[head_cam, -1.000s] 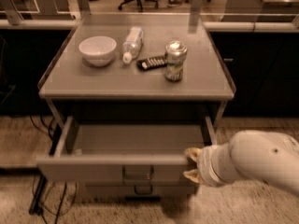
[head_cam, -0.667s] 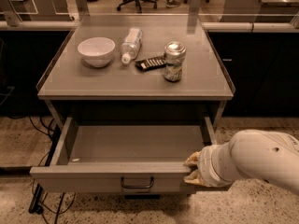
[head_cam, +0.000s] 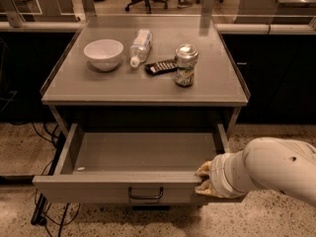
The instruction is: Open top drawer
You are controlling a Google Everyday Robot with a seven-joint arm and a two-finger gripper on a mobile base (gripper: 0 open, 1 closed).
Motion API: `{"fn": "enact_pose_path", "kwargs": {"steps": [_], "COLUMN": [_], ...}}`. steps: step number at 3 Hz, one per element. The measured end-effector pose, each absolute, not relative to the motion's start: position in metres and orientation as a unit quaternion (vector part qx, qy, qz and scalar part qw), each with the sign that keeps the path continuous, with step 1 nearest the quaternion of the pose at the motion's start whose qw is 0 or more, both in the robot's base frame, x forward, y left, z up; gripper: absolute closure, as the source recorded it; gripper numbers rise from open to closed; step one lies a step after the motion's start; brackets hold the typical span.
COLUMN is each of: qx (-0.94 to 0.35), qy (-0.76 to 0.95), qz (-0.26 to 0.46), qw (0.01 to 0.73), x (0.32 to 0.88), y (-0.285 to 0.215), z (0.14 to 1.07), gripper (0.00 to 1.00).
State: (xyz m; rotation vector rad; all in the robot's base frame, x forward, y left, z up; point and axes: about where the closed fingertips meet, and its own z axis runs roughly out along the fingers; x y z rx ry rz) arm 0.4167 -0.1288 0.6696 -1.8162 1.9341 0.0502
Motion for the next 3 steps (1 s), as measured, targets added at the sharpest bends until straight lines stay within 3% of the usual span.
{"fn": "enact_pose_path", "kwargs": {"steps": [3], "qx": [-0.664], "qy": [0.707], "qz": [0.018], "qw": [0.242], "x": [0.4167], "y": [-0.1288], "z": [0.6696], "gripper": [0.13]}}
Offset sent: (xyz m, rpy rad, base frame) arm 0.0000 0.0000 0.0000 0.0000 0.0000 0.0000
